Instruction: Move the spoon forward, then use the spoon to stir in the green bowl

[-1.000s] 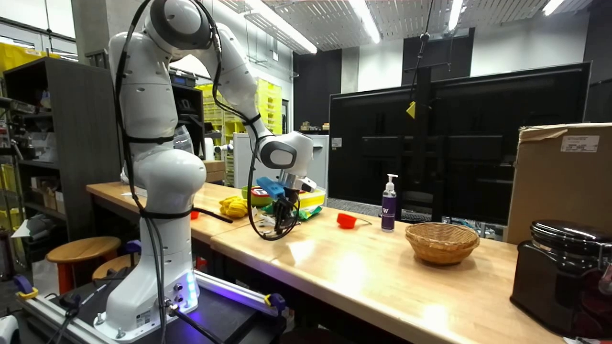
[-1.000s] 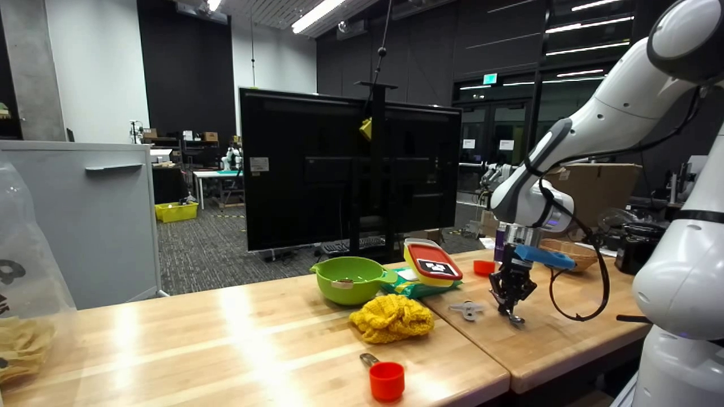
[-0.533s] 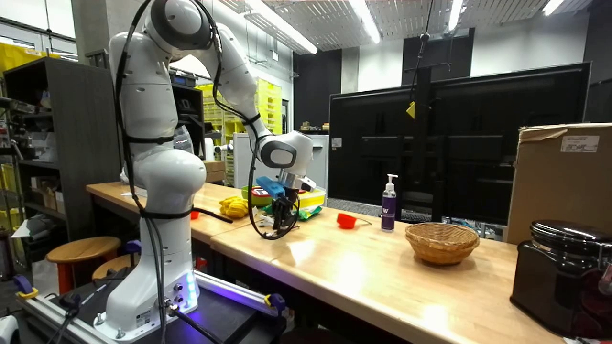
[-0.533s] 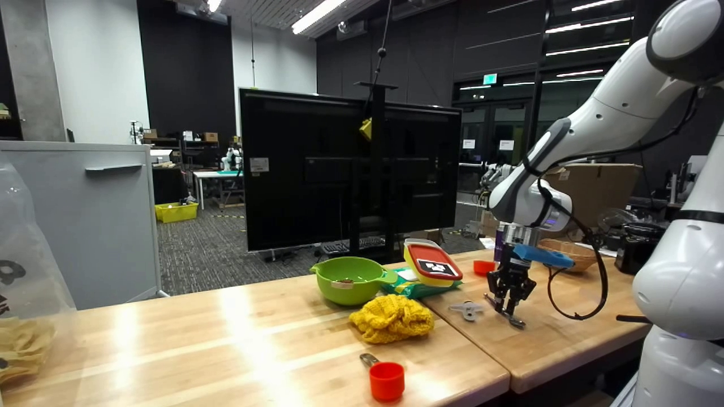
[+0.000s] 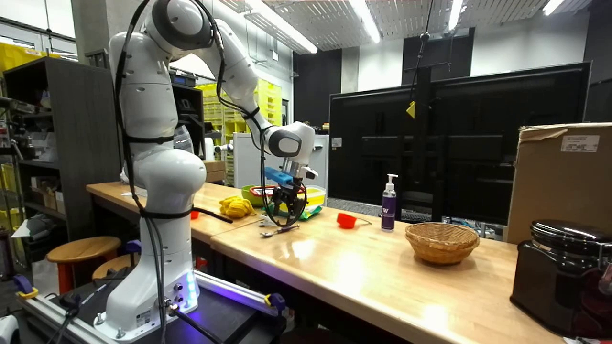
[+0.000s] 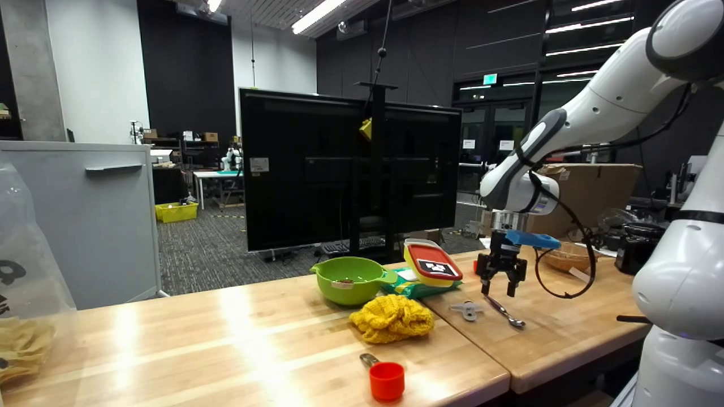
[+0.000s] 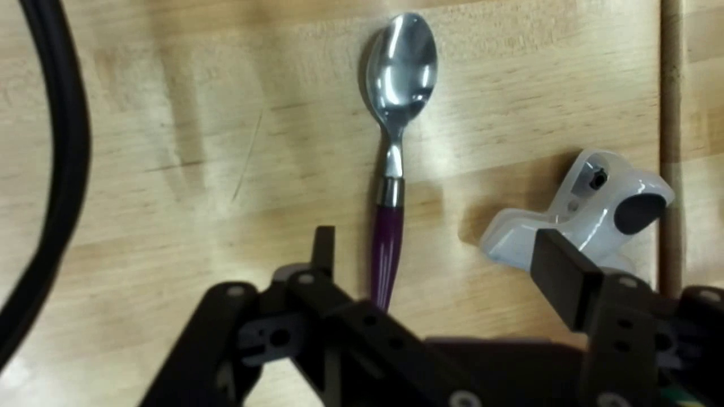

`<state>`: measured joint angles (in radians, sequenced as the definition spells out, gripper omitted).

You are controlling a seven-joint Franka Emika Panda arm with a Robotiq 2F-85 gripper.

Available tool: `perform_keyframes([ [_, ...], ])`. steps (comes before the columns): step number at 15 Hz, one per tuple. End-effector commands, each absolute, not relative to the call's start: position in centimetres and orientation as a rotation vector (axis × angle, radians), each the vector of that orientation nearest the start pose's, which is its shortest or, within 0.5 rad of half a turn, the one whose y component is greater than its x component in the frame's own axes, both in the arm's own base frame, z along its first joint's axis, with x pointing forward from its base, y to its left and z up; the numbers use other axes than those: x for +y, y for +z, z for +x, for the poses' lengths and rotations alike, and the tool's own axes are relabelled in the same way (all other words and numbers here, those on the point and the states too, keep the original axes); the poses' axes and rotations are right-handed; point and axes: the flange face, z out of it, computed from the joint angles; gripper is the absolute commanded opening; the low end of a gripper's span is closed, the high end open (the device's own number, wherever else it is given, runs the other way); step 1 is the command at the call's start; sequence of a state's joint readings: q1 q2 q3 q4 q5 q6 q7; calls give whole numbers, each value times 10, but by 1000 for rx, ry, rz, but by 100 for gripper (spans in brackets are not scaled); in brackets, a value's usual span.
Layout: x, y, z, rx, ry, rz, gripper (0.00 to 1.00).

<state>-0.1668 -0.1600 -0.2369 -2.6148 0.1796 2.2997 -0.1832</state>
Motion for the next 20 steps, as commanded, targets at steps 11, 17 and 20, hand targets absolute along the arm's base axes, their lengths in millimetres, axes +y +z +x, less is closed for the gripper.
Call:
perform_keyframes([
  [11,-191,255,420,404,212,-2883,100],
  [17,-205,247,420,404,220,-2869,56],
  [20,-211,252,417,422,206,-2860,34],
])
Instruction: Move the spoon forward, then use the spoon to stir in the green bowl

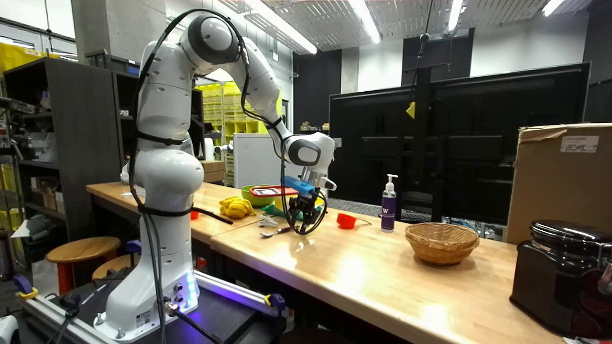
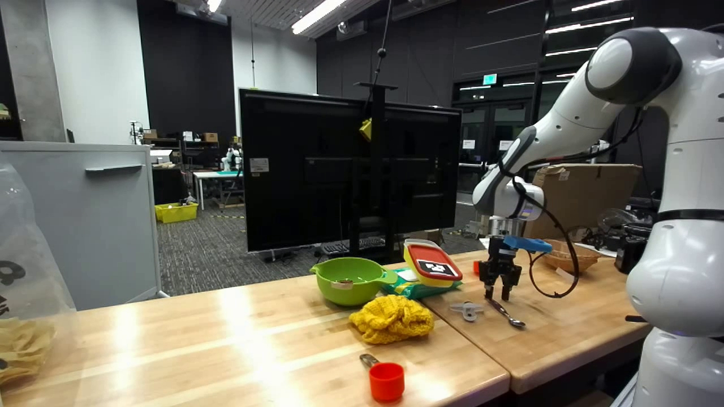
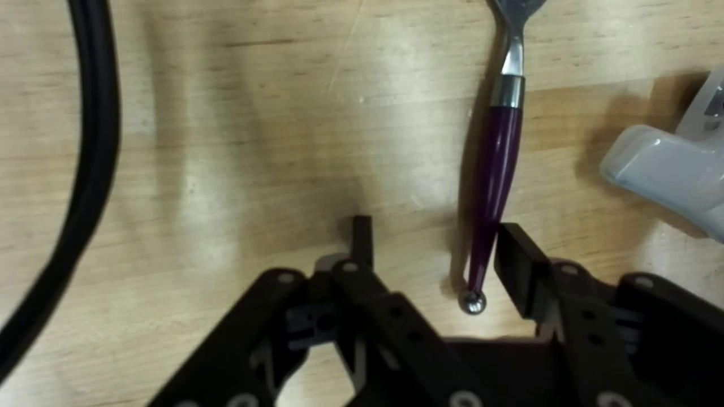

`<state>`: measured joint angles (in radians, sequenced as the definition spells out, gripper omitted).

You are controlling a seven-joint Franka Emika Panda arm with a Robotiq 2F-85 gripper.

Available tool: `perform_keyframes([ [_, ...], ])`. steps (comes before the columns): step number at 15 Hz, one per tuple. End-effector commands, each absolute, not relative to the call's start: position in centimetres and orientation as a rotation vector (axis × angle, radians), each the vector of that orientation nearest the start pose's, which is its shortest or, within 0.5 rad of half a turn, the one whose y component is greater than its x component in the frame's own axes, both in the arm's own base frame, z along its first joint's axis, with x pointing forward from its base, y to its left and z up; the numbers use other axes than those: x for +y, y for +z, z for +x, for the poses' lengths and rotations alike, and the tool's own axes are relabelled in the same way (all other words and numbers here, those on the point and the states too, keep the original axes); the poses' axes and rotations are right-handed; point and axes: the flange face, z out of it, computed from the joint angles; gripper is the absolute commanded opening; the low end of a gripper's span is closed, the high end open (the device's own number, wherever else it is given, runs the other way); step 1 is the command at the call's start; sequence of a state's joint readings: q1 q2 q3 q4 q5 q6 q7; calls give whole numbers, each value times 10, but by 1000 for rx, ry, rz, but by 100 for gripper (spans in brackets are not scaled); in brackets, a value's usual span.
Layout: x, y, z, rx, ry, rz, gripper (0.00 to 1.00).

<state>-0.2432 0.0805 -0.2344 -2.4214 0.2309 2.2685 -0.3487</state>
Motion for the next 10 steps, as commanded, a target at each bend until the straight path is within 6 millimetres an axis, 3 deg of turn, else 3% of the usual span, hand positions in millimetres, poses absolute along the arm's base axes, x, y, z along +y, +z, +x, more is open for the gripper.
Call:
perform_keyframes([
  [1,-211,253,416,430,203,-2853,27],
  [5,-206,254,414,447,186,-2831,0],
  [10,-189,260,420,449,184,-2823,1],
])
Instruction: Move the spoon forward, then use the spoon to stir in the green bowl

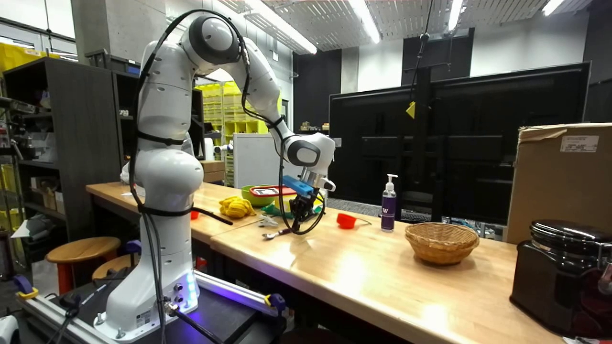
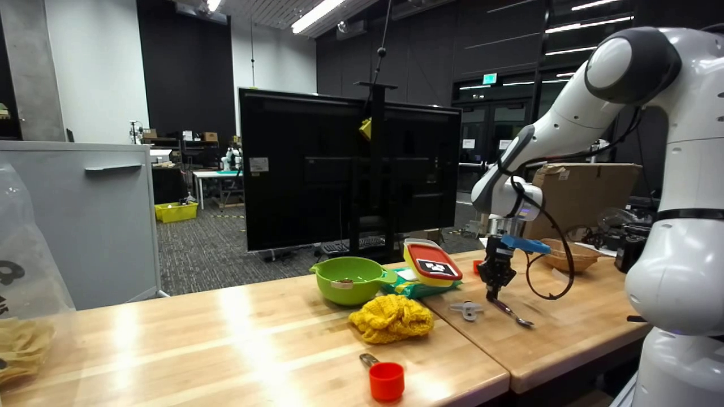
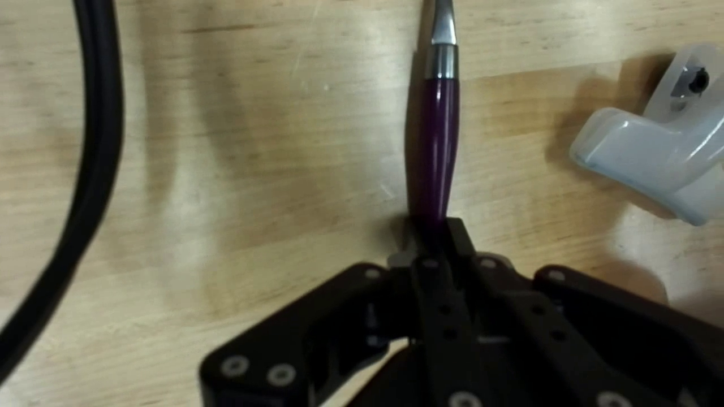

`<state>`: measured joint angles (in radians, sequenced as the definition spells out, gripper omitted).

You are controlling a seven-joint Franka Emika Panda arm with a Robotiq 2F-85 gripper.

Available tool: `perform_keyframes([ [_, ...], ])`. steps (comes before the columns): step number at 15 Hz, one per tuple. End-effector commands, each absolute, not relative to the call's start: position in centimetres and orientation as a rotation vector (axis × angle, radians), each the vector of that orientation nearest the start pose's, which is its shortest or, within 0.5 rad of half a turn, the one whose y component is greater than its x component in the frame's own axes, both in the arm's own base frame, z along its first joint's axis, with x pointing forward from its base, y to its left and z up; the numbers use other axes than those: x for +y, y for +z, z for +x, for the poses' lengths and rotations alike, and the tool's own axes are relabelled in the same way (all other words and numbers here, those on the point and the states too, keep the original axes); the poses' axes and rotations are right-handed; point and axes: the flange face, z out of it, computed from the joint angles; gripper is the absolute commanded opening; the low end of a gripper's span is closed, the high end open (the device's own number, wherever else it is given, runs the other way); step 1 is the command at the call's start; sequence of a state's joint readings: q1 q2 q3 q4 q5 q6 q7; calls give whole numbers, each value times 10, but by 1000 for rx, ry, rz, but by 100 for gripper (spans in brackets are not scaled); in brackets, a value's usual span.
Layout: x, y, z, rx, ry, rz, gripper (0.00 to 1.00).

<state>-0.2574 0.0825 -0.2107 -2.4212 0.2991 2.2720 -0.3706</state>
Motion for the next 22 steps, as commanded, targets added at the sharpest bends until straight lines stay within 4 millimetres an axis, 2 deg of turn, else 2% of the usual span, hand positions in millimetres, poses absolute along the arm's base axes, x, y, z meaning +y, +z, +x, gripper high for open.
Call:
perform_keyframes([
  [1,-186,262,420,445,190,-2829,1],
  [5,-166,290,424,473,267,-2865,1],
  [7,-145,313,427,504,306,-2913,1],
  [13,-72,416,437,549,344,-3049,1],
  [18,-13,499,451,460,185,-3161,1],
  [20,0,522,462,341,33,-3182,1],
  [22,4,538,473,260,-102,-3172,1],
])
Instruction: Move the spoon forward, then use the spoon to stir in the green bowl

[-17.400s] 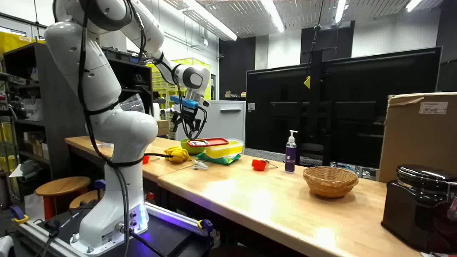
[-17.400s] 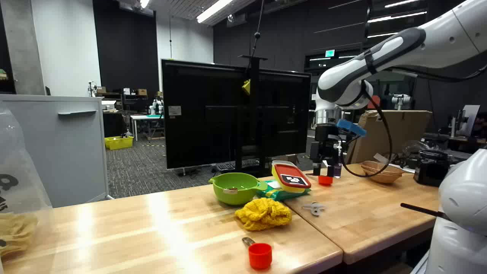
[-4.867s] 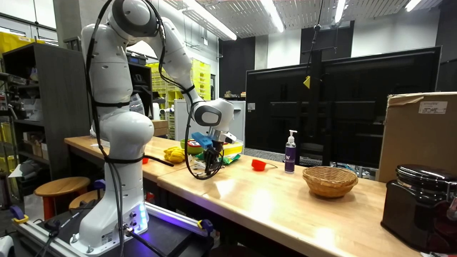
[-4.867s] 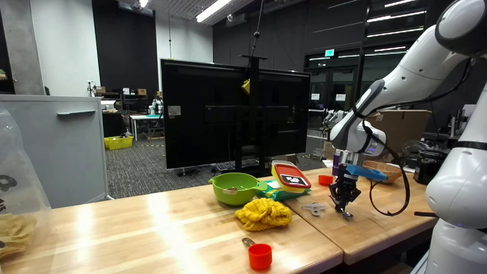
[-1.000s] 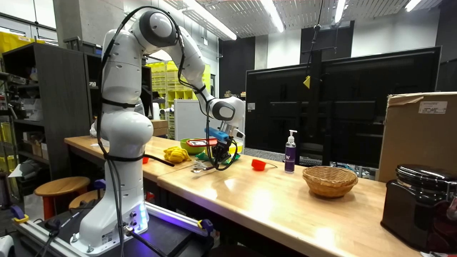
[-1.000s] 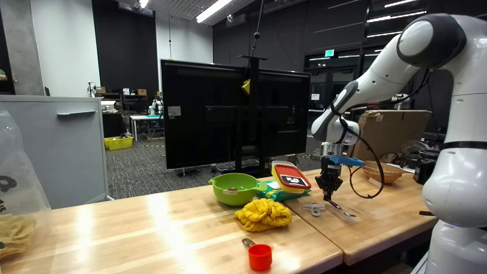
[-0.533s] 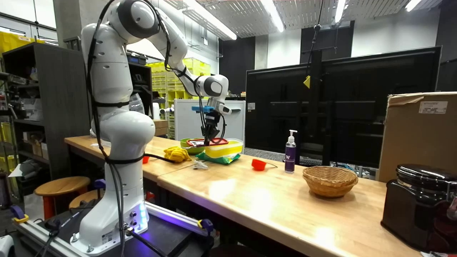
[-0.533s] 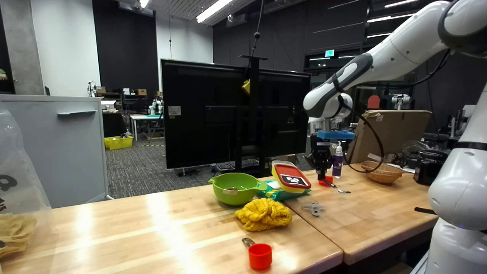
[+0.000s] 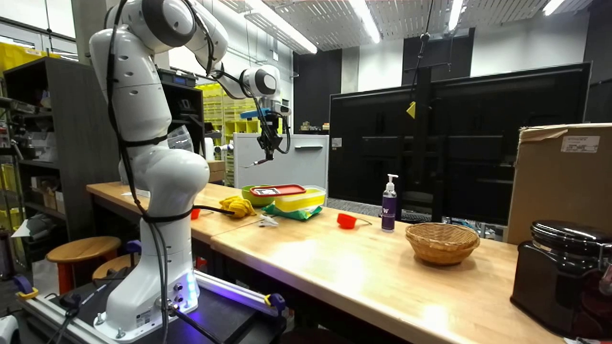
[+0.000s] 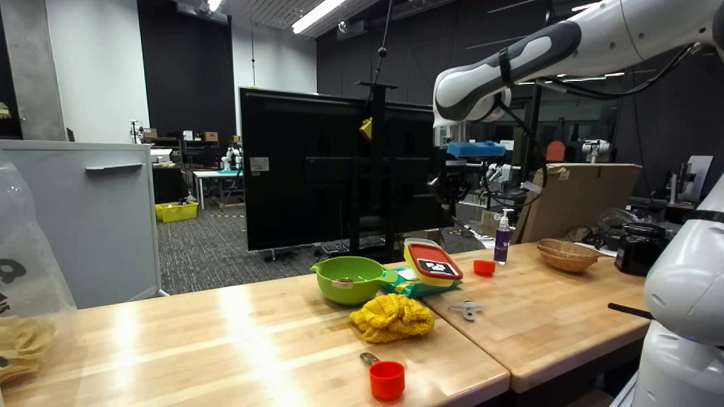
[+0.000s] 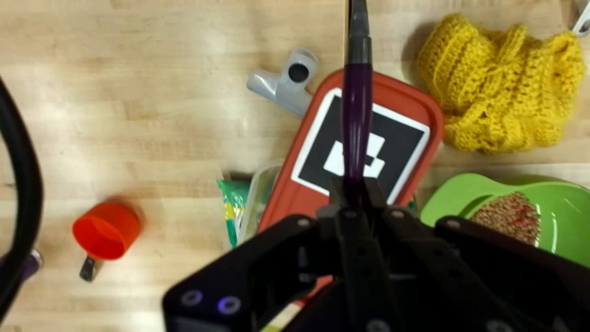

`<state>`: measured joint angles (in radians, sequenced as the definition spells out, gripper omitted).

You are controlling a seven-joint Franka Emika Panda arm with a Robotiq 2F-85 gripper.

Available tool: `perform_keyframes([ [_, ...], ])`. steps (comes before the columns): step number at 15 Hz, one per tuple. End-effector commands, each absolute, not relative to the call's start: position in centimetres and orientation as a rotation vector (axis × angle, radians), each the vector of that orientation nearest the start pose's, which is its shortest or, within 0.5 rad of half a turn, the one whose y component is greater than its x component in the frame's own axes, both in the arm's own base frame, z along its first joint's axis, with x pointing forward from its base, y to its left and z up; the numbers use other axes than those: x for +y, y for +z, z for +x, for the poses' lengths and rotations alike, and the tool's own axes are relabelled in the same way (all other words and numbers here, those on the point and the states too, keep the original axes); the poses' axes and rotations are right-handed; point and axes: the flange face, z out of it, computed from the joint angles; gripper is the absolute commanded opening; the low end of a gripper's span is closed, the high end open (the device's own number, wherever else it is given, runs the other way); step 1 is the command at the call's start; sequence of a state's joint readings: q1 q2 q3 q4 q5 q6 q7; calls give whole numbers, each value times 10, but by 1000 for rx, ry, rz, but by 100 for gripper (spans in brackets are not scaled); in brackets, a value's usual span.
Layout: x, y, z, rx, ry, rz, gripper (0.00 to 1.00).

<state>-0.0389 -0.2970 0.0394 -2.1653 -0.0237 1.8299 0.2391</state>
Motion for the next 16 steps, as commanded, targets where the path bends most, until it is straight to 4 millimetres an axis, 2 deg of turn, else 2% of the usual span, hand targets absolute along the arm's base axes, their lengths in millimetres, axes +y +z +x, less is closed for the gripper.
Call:
perform_keyframes([
  [1,4,544,481,209,-177,-3158,1],
  [5,4,564,511,0,-472,-3079,1],
  [8,6,572,534,-139,-651,-2972,1],
  [12,2,560,571,-284,-786,-2770,1],
  [16,-11,539,606,-358,-802,-2520,1],
])
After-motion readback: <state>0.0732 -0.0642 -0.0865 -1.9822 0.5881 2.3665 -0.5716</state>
